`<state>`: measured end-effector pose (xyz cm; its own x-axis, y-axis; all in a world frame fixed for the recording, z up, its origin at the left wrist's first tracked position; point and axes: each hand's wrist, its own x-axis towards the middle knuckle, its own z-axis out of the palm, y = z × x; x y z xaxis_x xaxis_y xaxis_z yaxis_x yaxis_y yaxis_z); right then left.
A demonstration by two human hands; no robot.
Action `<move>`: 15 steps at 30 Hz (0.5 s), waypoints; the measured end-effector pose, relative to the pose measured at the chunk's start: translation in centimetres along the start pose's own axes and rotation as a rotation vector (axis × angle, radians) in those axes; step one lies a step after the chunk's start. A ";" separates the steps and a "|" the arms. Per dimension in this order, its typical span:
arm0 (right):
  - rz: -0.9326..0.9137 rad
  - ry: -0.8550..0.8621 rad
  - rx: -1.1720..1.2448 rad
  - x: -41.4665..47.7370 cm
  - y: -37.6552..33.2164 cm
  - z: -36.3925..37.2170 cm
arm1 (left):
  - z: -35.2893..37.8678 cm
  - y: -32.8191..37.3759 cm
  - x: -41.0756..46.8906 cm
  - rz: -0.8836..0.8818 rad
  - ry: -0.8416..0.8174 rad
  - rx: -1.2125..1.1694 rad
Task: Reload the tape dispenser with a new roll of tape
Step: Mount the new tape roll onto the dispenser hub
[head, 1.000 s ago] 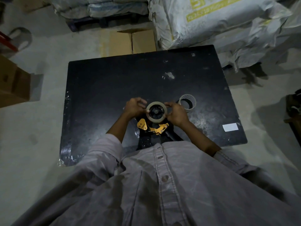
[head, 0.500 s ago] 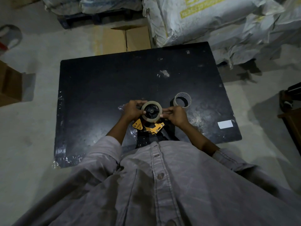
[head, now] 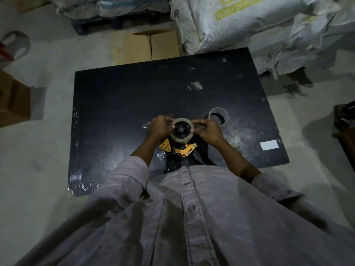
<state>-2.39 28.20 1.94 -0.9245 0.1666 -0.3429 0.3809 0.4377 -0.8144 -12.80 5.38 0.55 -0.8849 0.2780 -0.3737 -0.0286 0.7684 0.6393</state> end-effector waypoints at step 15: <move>0.087 0.107 -0.006 1.7 0.5 0.0 | 0.2 1.5 -0.6 0.021 0.059 0.070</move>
<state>-3.76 28.70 1.01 -0.8845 0.2974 -0.3596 0.4597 0.4229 -0.7809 -12.24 6.51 1.62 -0.9110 0.2615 -0.3190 0.0208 0.8014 0.5977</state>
